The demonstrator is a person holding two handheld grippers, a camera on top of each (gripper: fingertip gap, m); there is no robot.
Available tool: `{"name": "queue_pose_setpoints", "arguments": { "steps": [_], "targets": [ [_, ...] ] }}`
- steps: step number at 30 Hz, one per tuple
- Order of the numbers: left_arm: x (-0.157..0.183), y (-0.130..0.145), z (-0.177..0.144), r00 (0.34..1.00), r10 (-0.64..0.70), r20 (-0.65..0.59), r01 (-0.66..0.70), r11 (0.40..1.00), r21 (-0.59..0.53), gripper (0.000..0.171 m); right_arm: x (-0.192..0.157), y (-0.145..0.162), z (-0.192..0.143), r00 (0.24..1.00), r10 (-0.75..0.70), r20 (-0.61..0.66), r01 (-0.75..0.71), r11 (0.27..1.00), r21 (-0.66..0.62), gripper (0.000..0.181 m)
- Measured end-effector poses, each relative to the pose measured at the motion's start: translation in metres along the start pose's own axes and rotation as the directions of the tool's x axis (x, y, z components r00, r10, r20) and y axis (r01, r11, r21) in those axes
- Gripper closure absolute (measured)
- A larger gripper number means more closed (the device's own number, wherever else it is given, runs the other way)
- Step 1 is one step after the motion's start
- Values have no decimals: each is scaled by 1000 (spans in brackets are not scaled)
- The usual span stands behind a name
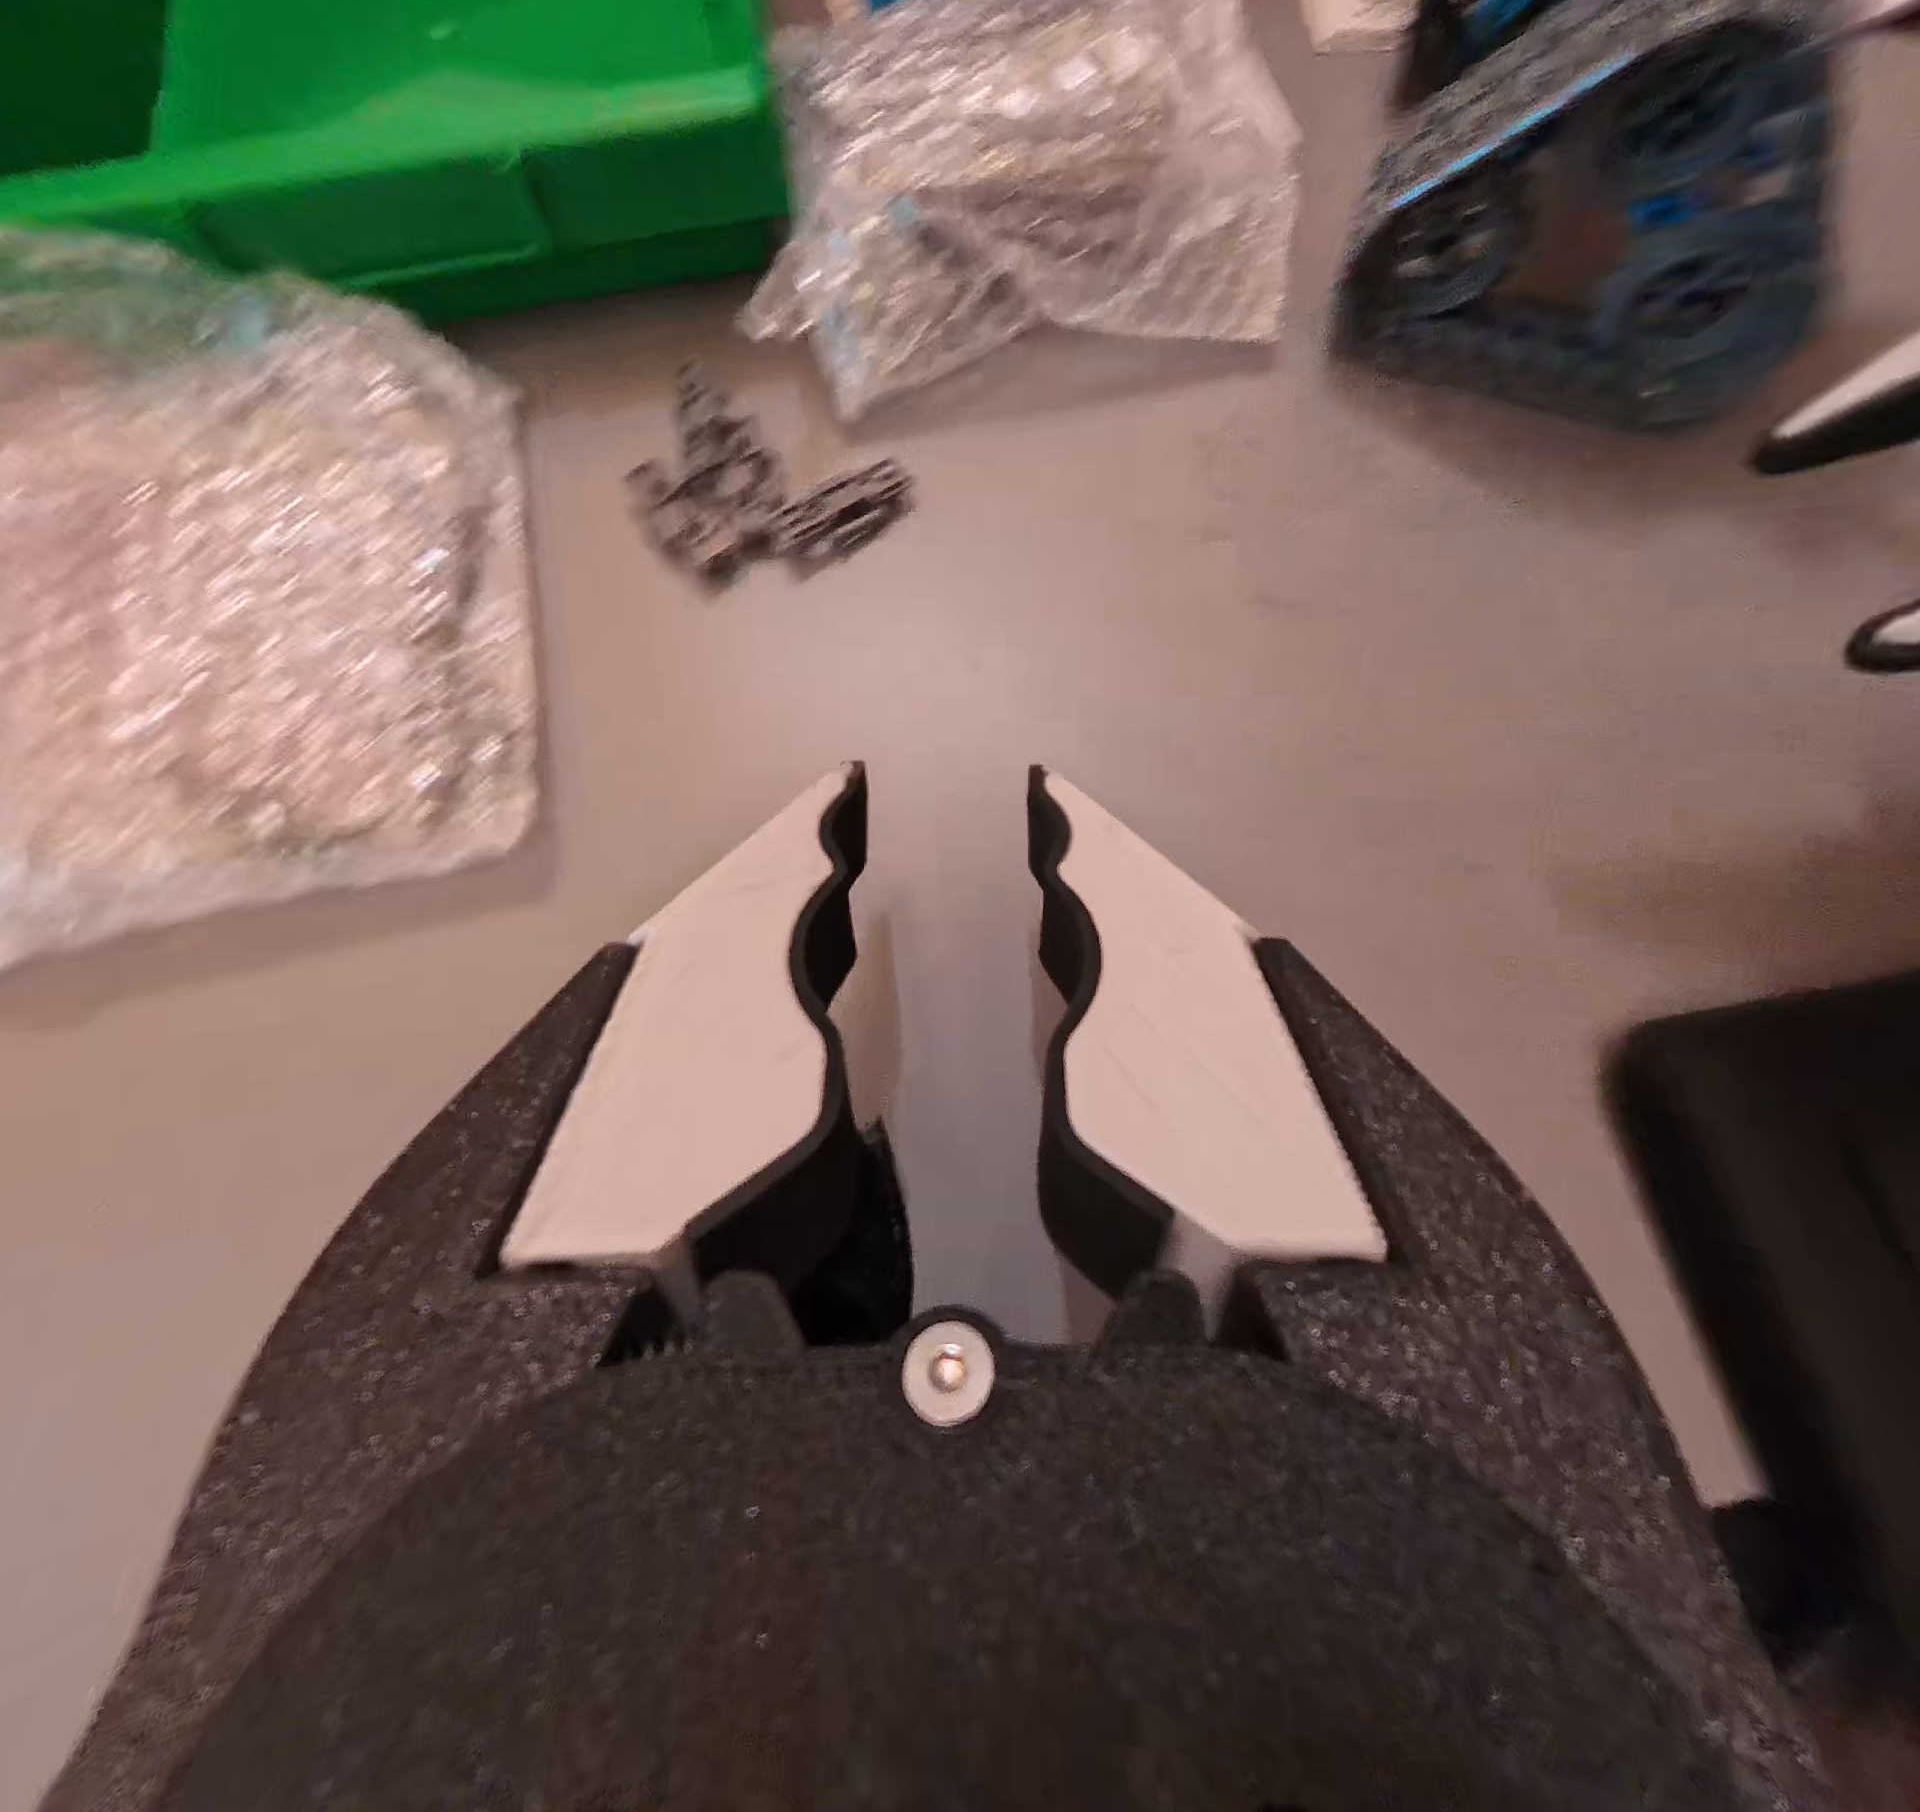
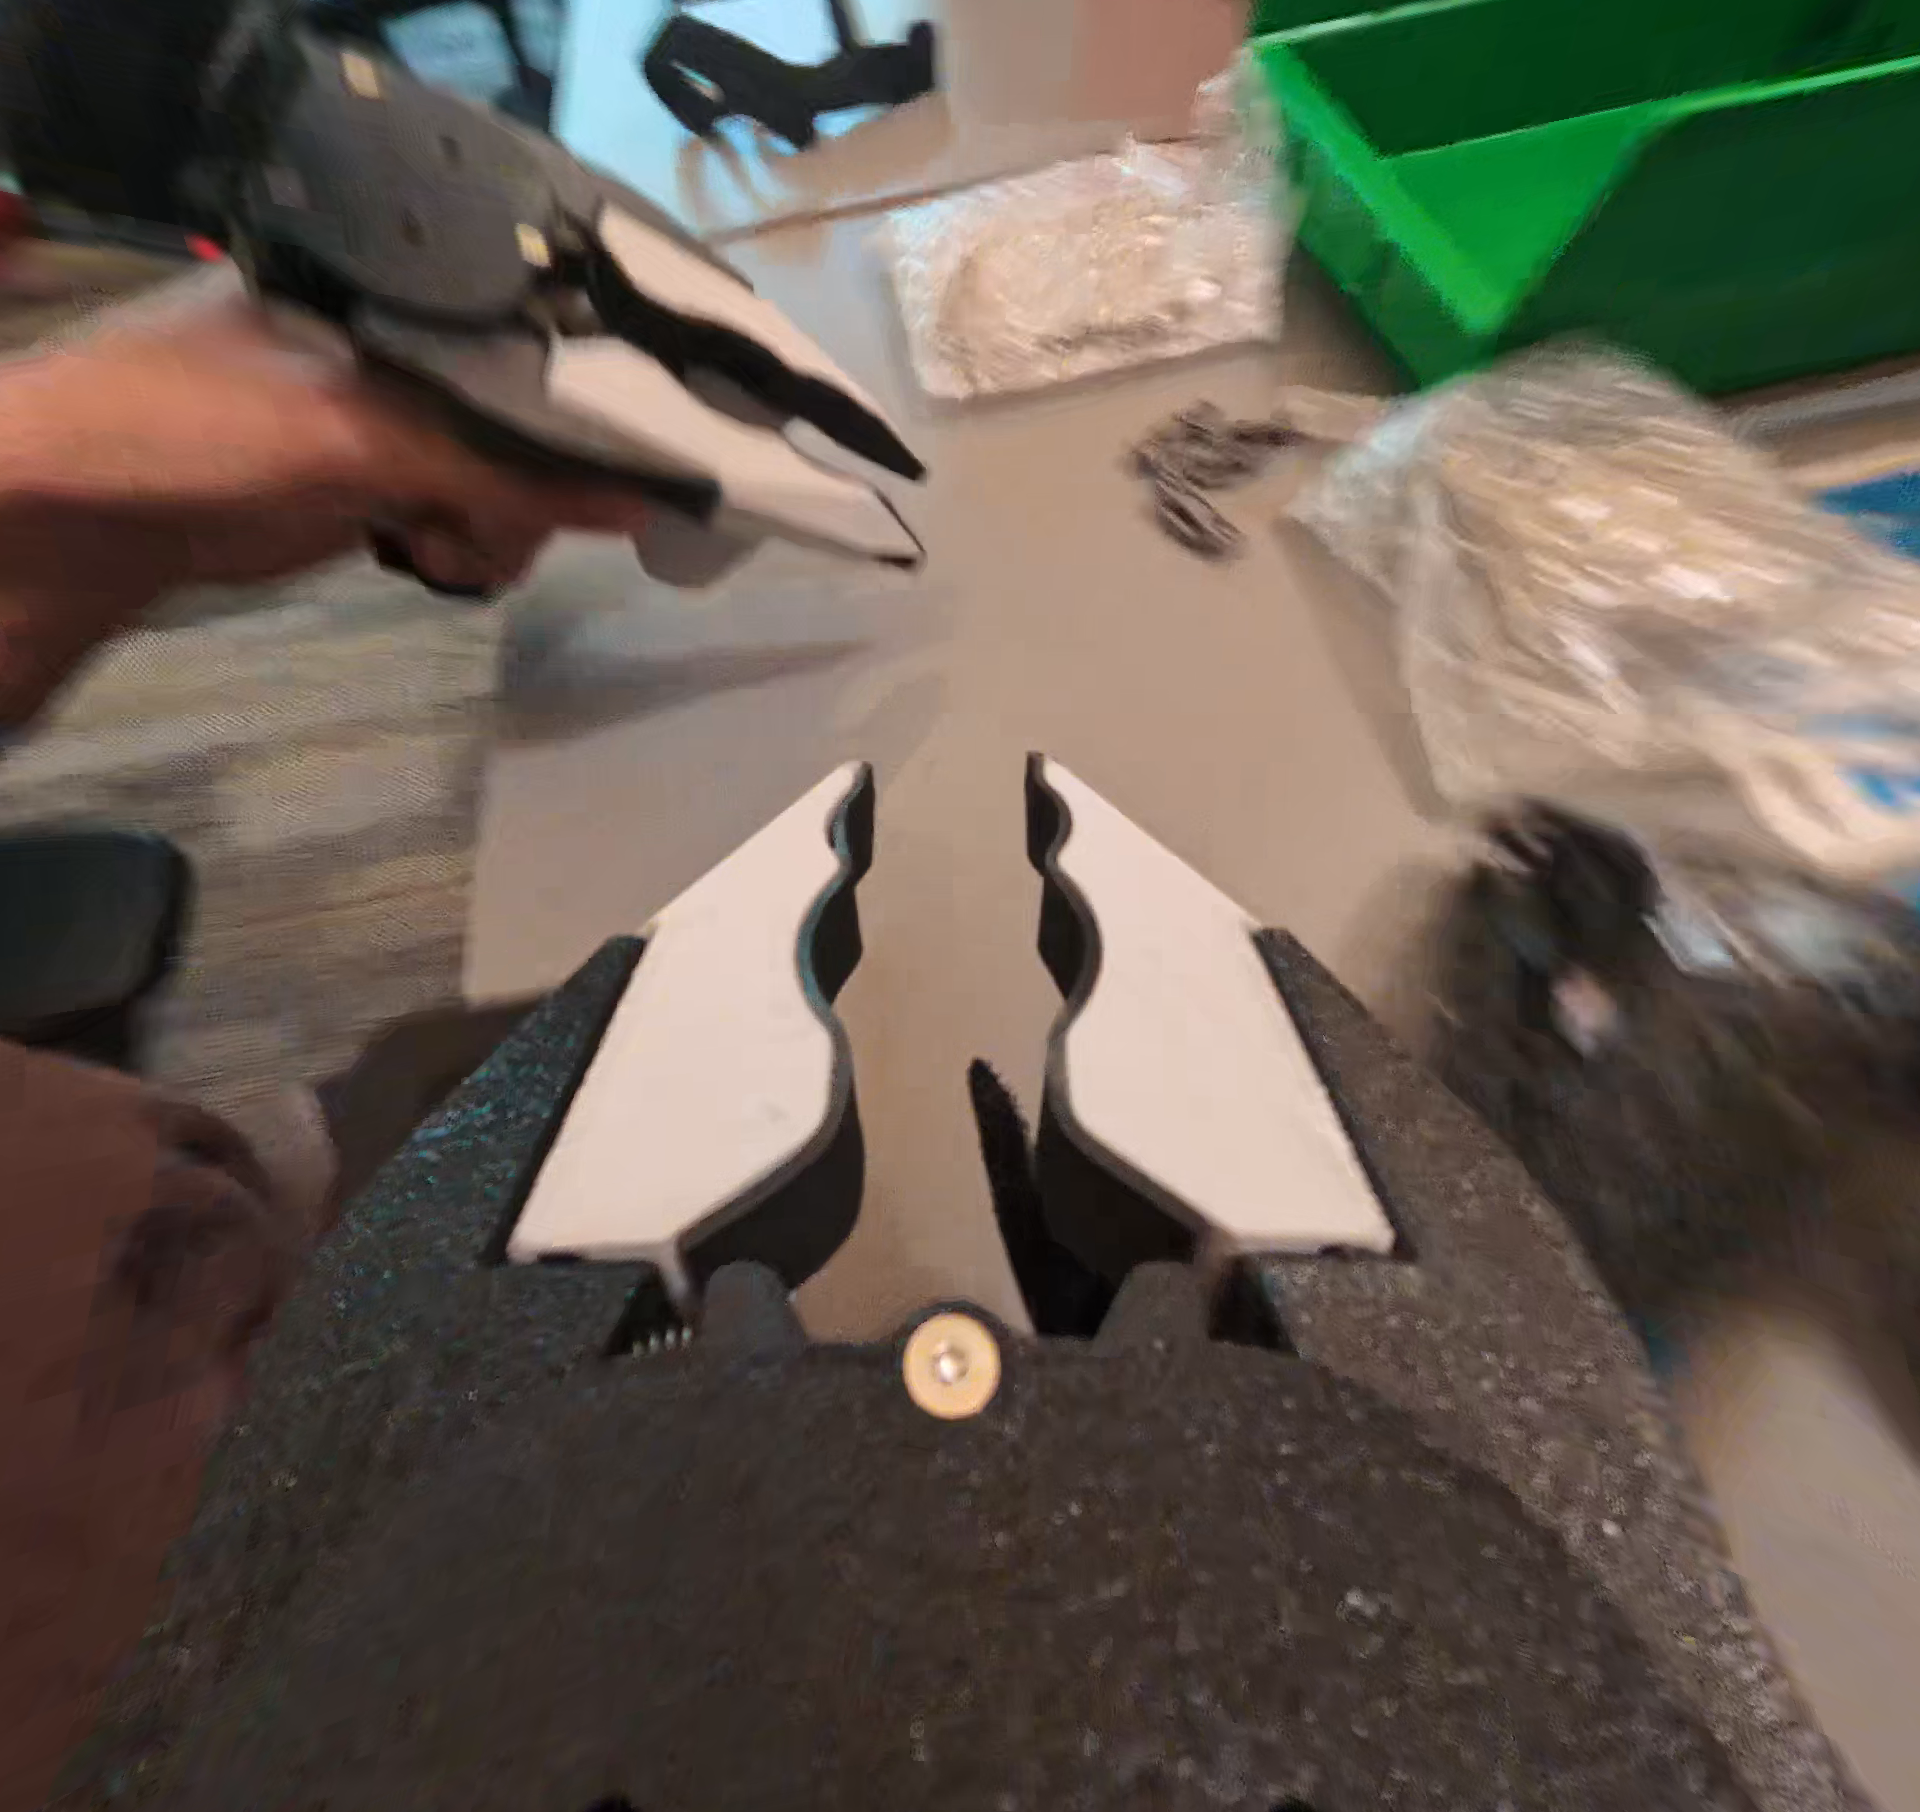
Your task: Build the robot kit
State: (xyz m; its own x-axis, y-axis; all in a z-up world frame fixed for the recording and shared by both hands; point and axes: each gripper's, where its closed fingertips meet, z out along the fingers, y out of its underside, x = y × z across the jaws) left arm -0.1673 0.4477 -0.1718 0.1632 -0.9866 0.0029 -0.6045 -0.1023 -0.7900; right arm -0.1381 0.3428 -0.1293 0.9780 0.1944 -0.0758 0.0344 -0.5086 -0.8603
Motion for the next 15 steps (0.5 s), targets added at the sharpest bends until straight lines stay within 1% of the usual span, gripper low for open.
{"name": "queue_pose_setpoints", "arguments": {
  "steps": [1,3,5,7,8,9,11,13,15],
  "targets": [
    [19,-9,2,997,20,-69,-18,999,30,141,10,16,-27,992,-32,-121,32,999,-3,153],
    [67,-28,7,969,94,-228,-75,993,89,139,41,55,-81,942,-56,-330,43,998,-47,156],
    [119,-41,14,909,213,-358,-176,975,133,134,74,102,-134,895,-9,-446,-45,993,-111,152],
    [167,-46,24,825,314,-469,-275,949,153,132,103,146,-178,843,73,-532,-170,976,-136,145],
    [189,-45,31,782,341,-522,-318,938,136,132,108,159,-190,838,122,-531,-218,968,-121,144],
    [209,-44,38,746,355,-563,-356,928,113,132,113,166,-198,834,166,-525,-249,964,-91,144],
    [250,-47,50,680,380,-628,-405,908,110,130,122,169,-207,821,215,-529,-276,960,-38,144],
    [282,-44,63,636,397,-662,-452,887,98,130,131,170,-210,812,233,-535,-292,956,-27,147],
    [306,-39,73,608,413,-678,-493,866,85,128,133,176,-206,823,238,-515,-316,947,-66,148]
  ]
}}
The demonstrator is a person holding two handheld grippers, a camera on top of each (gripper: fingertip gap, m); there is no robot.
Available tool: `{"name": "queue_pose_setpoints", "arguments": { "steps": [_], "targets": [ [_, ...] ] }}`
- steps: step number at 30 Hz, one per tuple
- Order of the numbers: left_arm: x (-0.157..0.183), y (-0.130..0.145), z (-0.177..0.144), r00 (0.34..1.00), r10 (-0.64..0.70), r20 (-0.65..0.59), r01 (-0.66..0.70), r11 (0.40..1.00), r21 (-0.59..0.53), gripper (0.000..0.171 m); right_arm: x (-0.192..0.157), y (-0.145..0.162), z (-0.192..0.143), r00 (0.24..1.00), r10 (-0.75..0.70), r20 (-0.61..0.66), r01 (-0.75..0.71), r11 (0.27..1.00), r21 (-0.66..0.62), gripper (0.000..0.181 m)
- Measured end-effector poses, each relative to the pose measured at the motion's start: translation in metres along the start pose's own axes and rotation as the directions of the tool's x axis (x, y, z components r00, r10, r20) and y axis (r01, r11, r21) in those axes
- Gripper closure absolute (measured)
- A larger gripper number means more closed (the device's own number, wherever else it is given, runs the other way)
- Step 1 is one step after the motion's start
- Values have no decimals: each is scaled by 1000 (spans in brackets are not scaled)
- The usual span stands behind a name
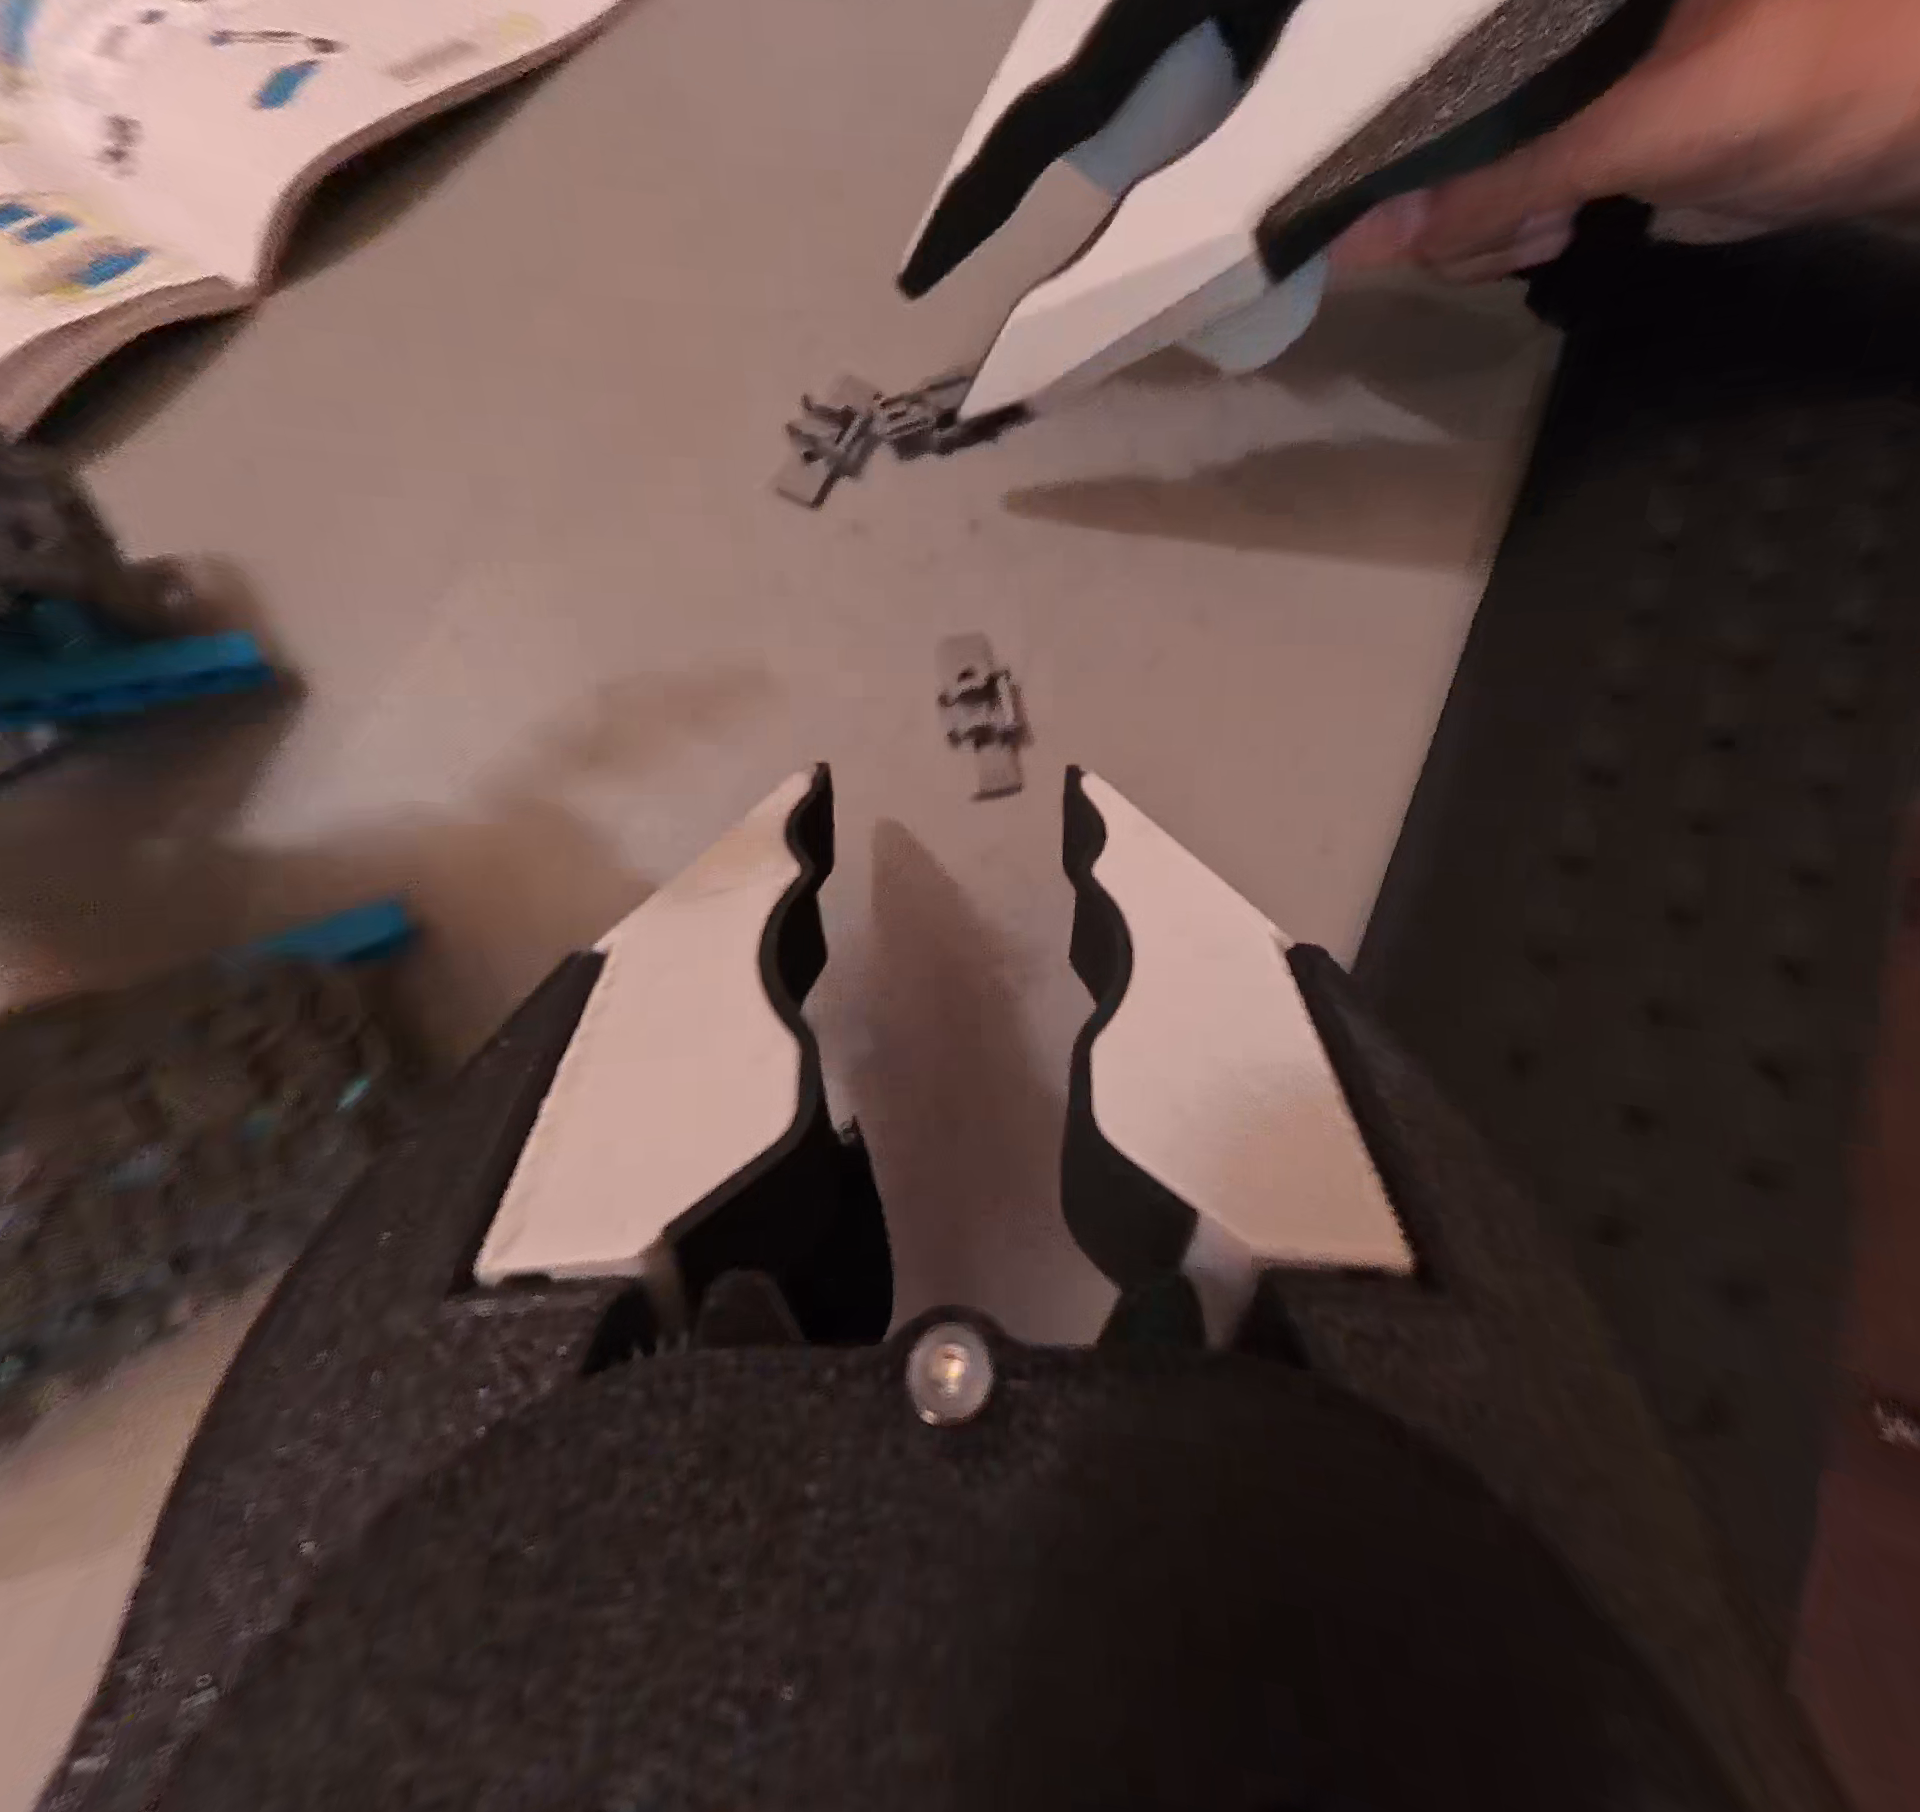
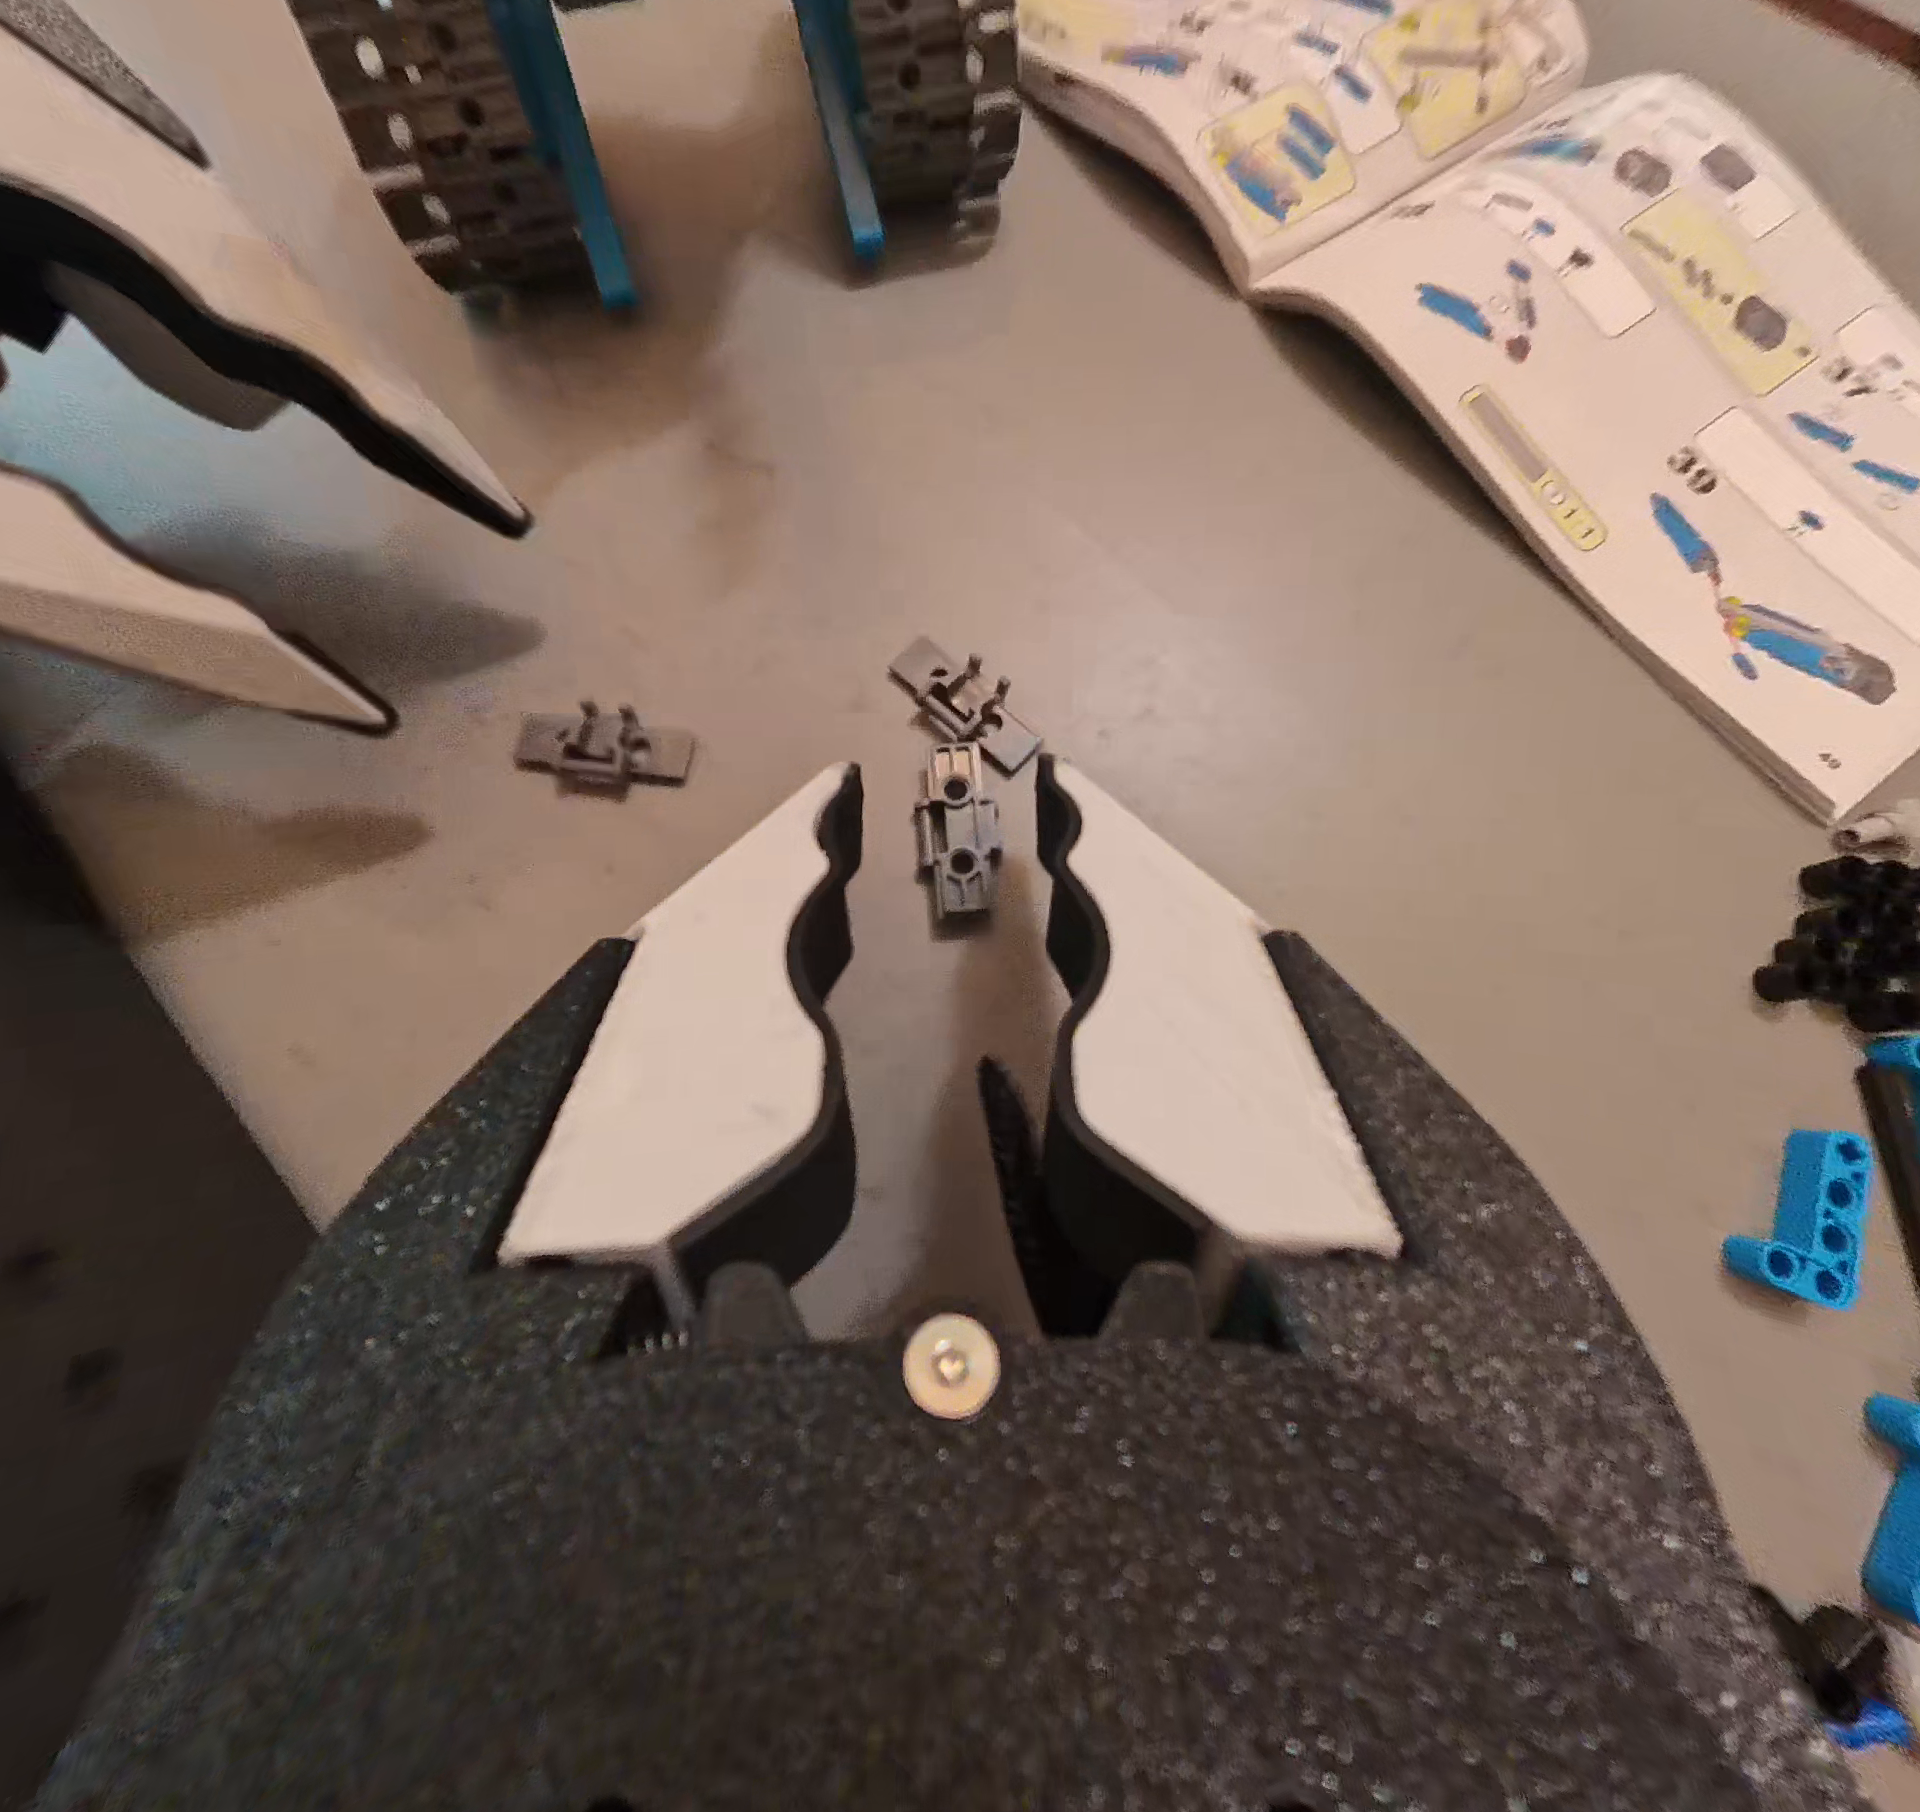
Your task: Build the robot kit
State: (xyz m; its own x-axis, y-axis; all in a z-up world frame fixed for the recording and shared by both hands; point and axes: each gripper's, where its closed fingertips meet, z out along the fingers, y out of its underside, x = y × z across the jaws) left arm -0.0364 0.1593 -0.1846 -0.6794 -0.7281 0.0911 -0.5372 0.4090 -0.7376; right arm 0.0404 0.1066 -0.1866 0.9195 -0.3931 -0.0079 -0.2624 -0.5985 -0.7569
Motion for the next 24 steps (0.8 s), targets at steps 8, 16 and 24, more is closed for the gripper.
{"name": "queue_pose_setpoints", "arguments": {
  "steps": [8,16,24],
  "targets": [
    [13,2,31,1000,14,18,-13,999,-48,154,-4,21,6,997,-47,64,52,996,-74,164],
    [-11,19,-7,998,63,14,-63,997,-37,155,-85,17,5,887,-258,384,276,961,7,164],
    [-8,25,-43,979,183,-86,-186,982,-21,155,-131,-8,37,771,-396,499,415,907,78,145]
  ]
}}
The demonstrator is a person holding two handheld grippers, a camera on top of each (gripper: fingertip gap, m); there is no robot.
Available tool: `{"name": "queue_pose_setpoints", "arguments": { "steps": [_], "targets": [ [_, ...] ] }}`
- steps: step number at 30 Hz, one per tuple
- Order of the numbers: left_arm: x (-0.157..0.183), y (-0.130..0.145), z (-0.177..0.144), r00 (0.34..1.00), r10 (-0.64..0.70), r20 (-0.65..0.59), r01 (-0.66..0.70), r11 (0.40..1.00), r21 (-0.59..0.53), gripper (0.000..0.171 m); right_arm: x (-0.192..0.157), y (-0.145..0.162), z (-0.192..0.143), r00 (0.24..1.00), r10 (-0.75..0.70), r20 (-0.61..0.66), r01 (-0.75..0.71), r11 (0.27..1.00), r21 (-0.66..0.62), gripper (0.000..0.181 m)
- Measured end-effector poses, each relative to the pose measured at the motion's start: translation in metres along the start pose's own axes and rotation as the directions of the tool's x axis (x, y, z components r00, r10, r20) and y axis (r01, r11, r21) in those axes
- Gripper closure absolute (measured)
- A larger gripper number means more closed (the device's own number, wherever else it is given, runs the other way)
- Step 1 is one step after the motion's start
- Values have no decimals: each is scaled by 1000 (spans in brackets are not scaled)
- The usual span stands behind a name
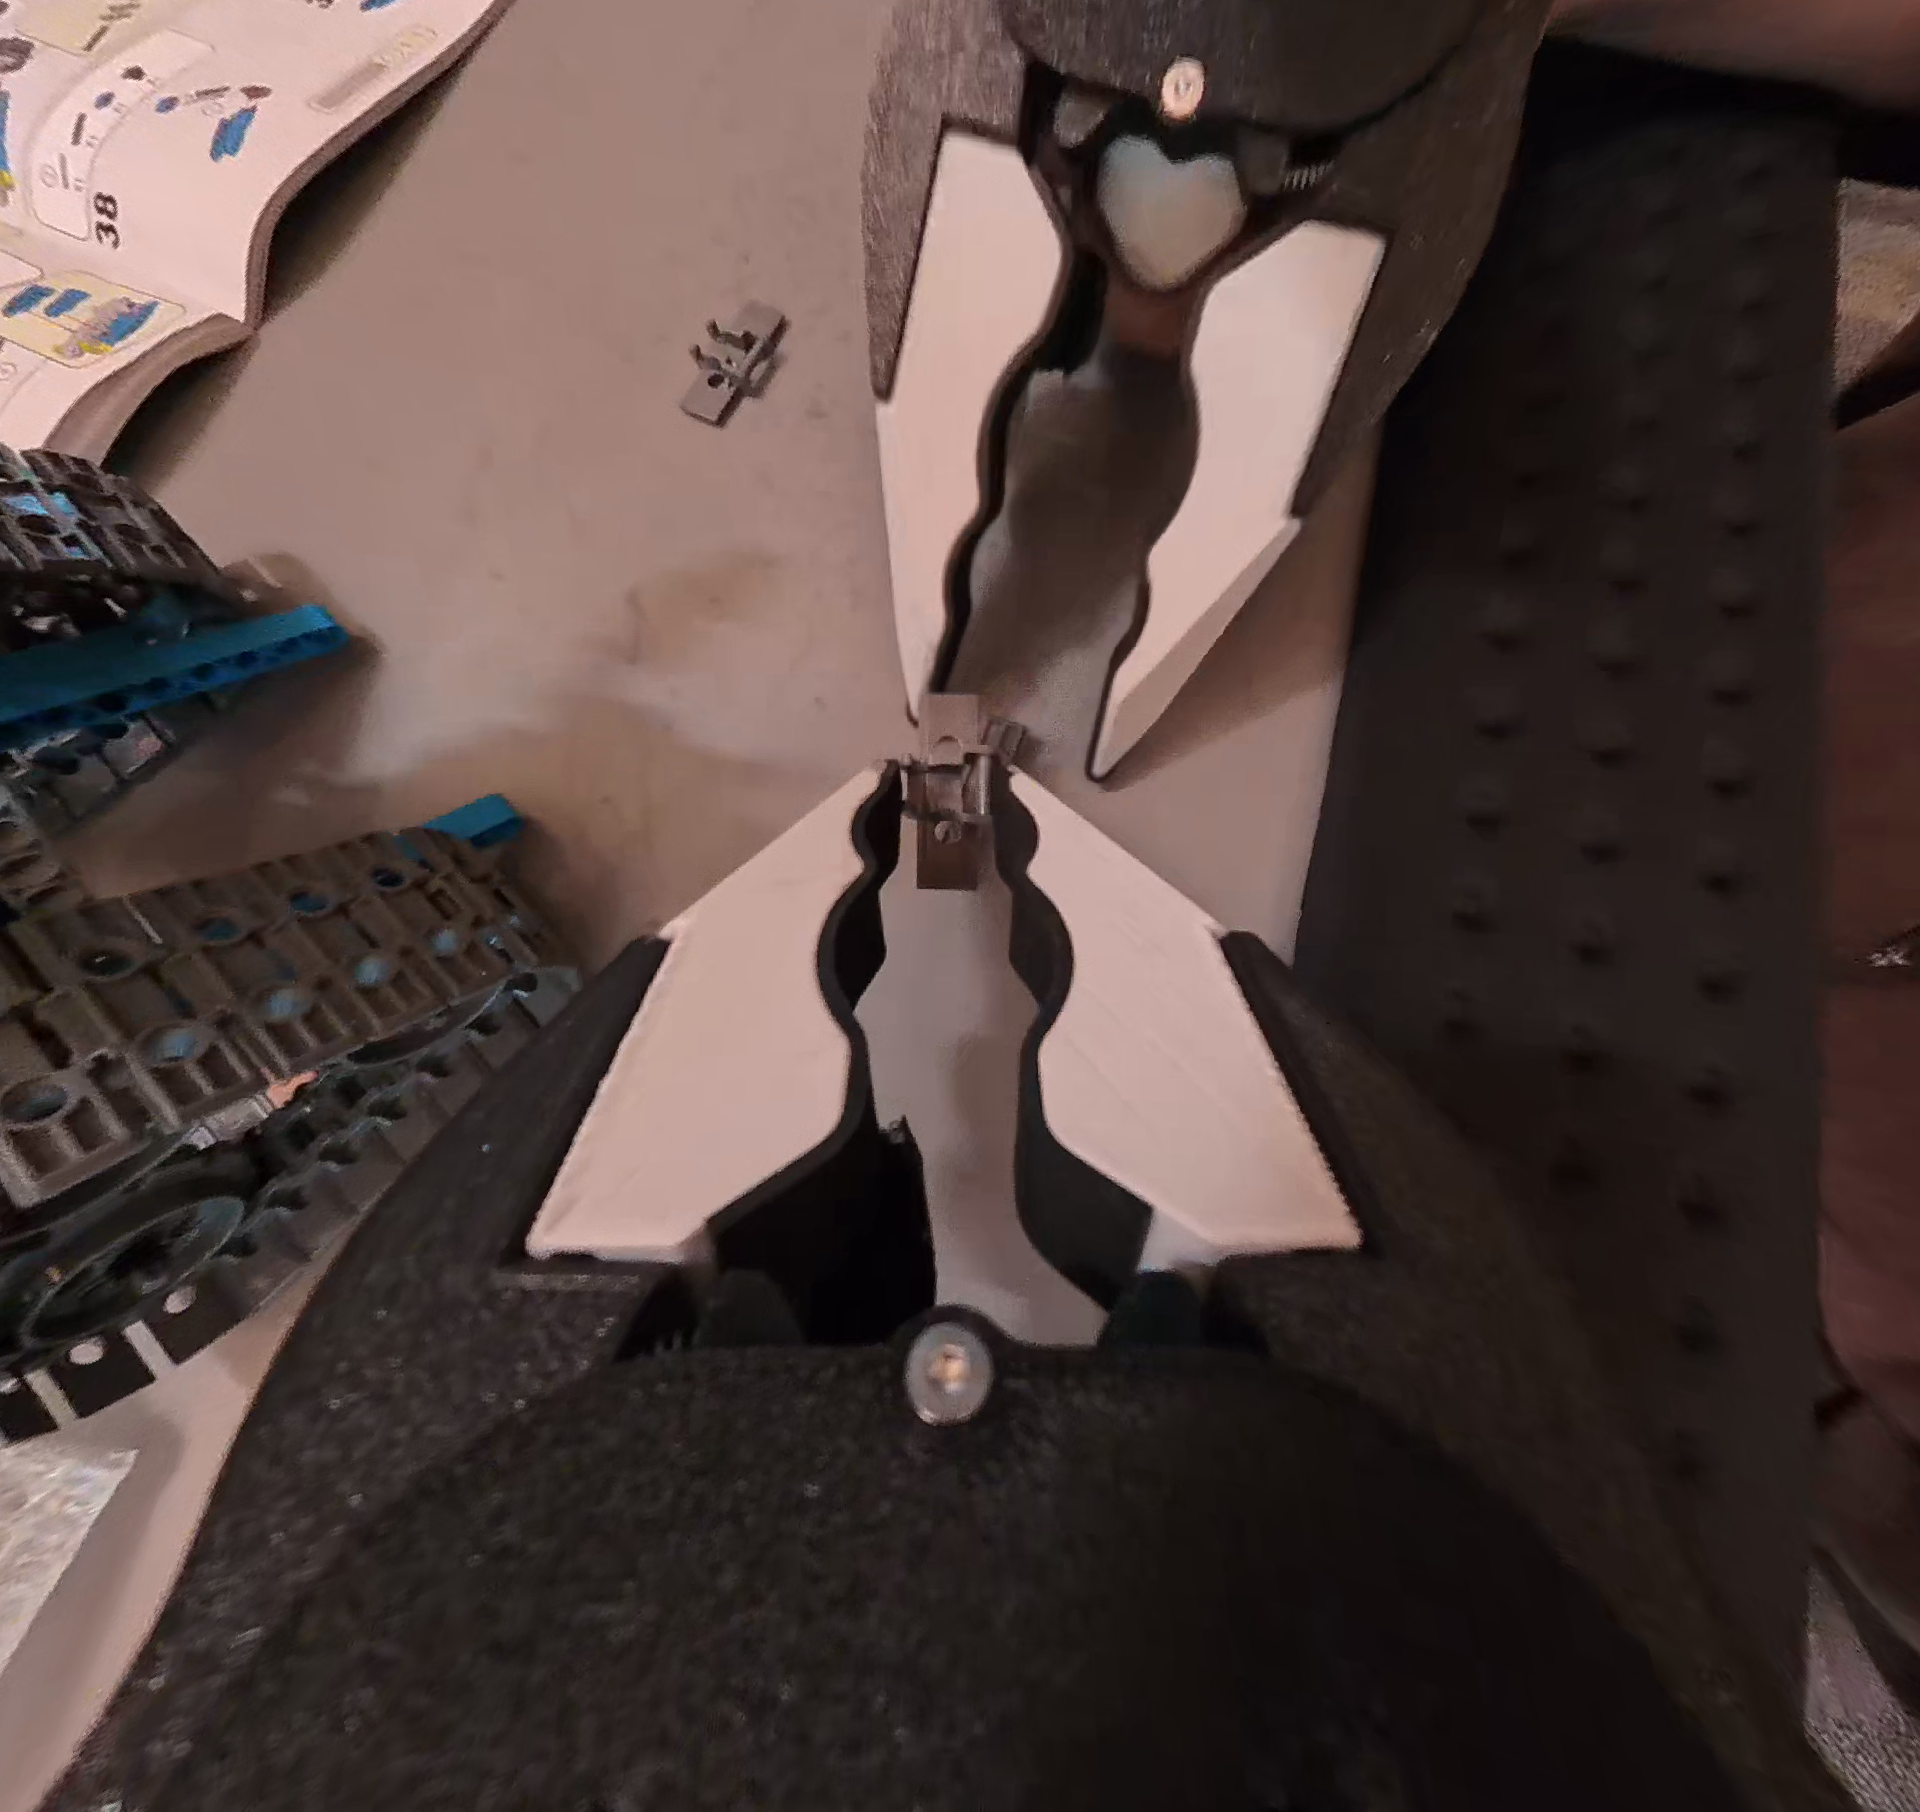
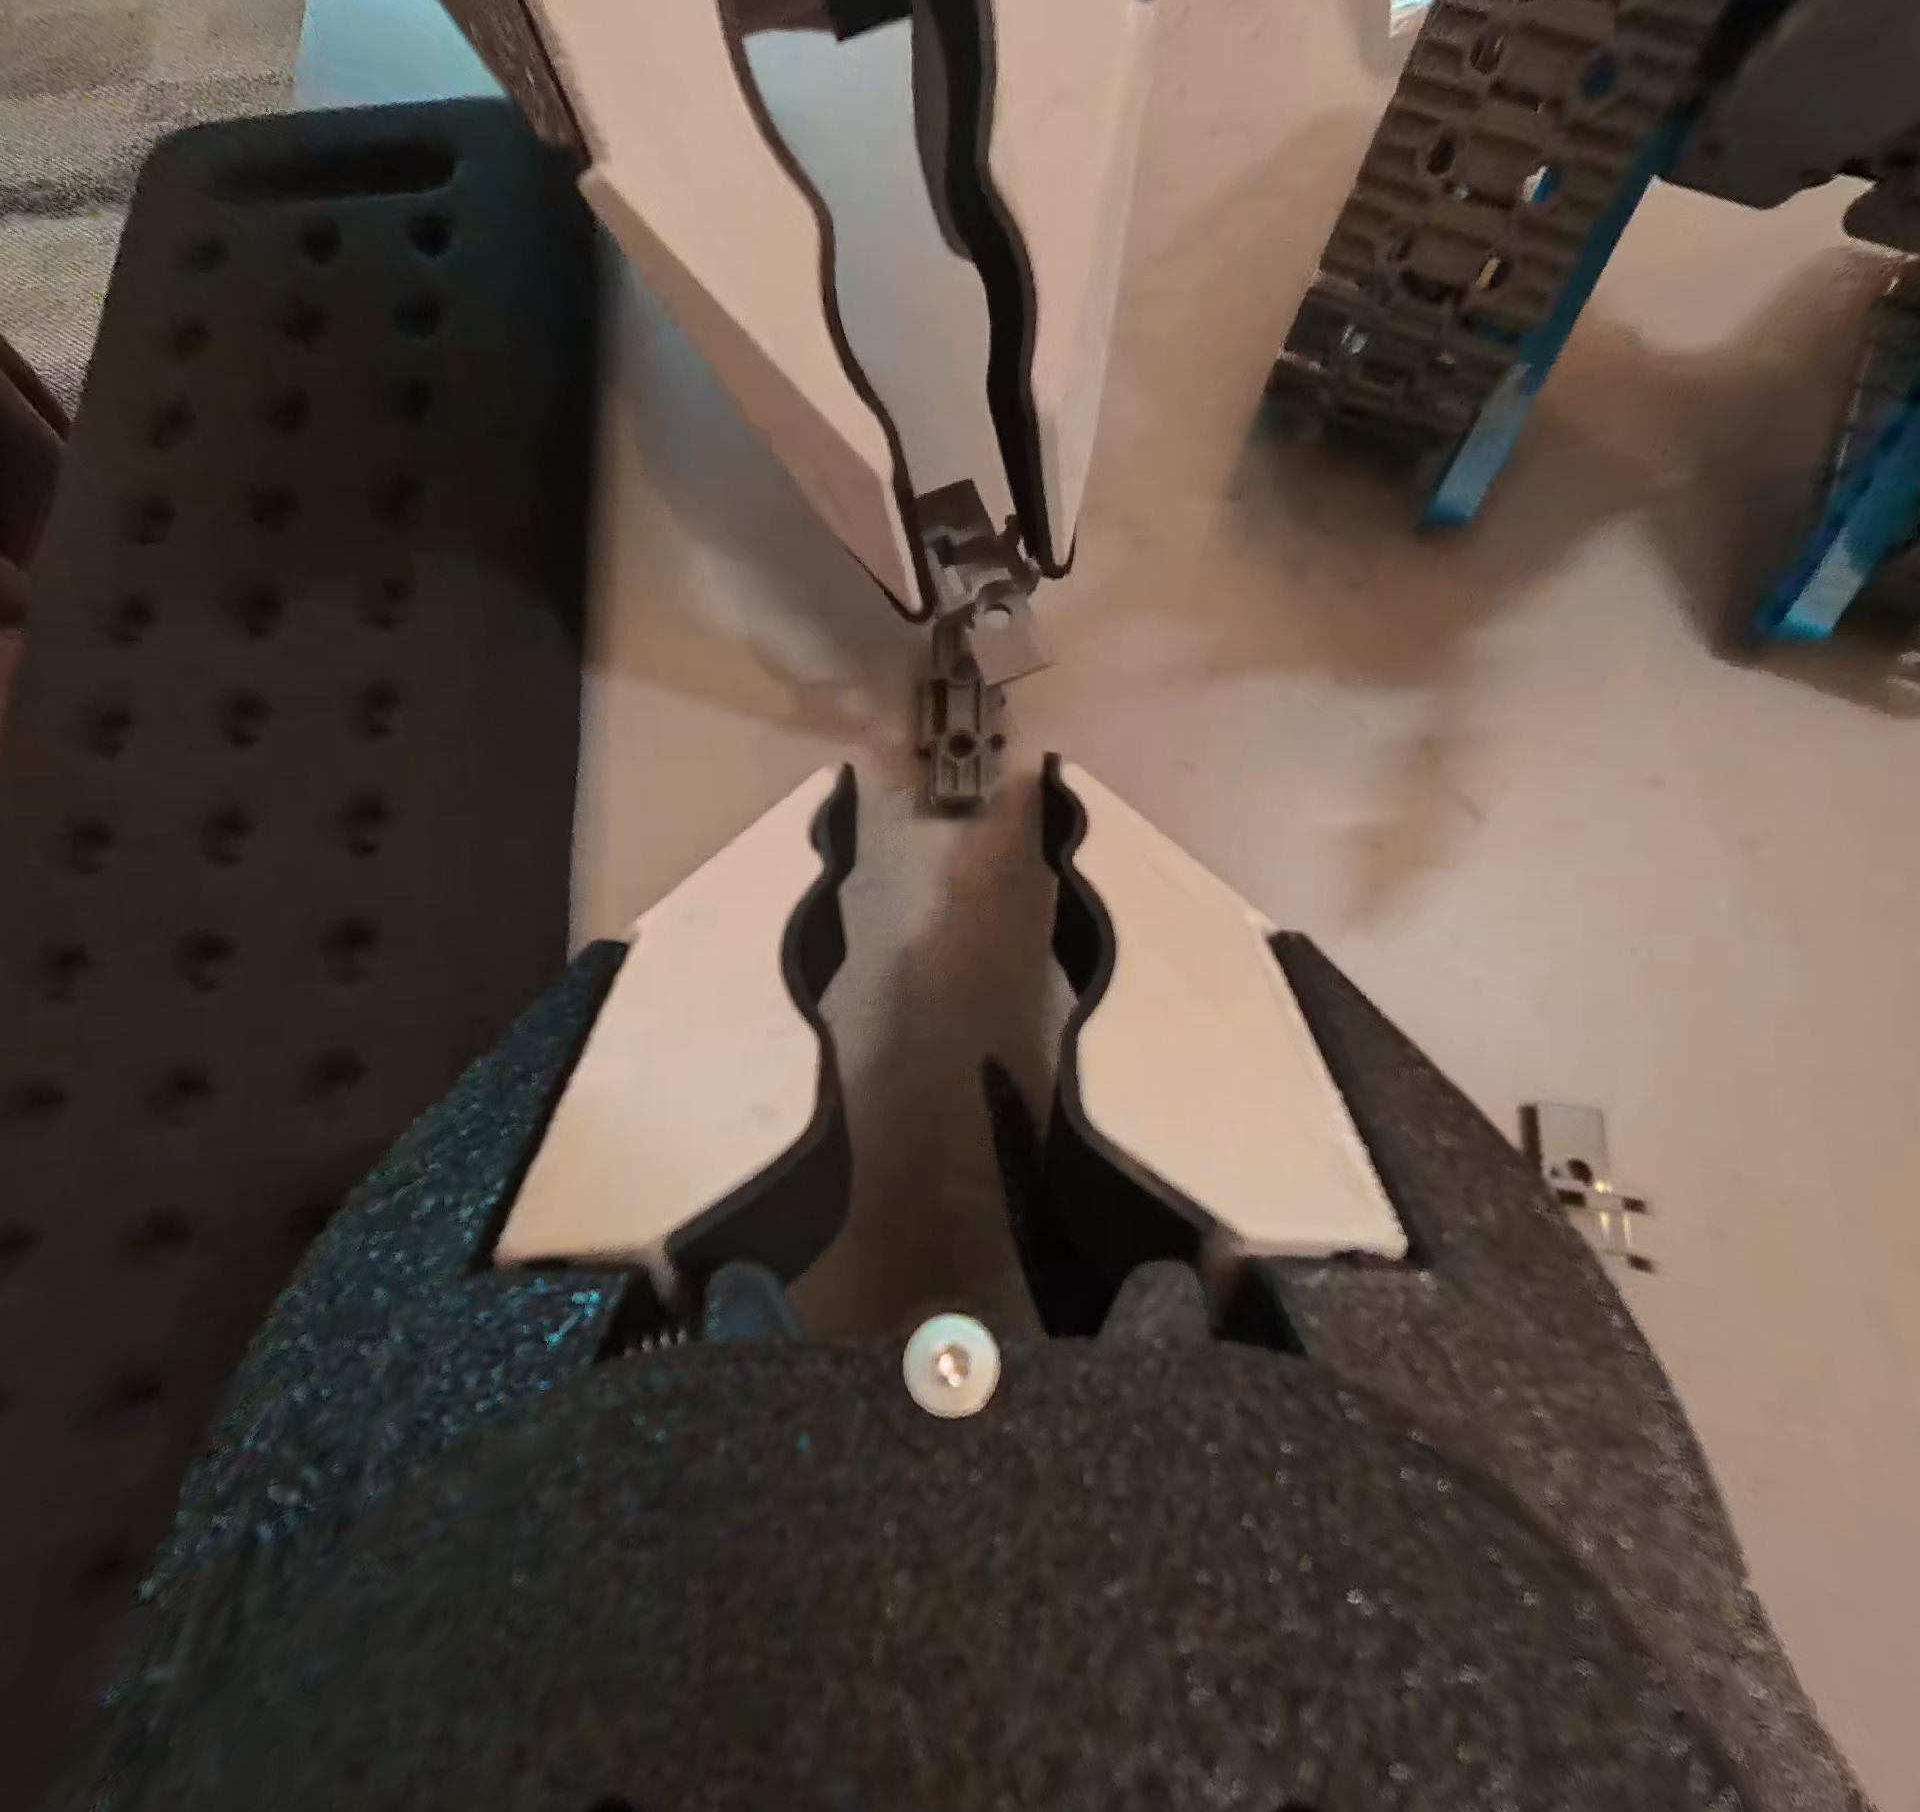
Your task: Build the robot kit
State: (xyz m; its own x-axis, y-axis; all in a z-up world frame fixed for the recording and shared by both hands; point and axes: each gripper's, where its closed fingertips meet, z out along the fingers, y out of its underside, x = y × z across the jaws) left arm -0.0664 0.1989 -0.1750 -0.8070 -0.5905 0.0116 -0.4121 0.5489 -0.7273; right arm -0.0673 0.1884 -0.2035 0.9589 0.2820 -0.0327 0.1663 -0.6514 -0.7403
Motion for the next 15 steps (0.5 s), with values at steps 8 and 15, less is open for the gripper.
{"name": "queue_pose_setpoints", "arguments": {
  "steps": [8,15],
  "targets": [
    [6,11,18,994,75,-85,-80,995,-63,154,57,27,-52,964,144,-222,-131,989,72,147],
    [2,19,25,986,79,-146,-92,992,-86,142,91,46,-59,936,222,-275,-213,975,64,139]
  ]
}}
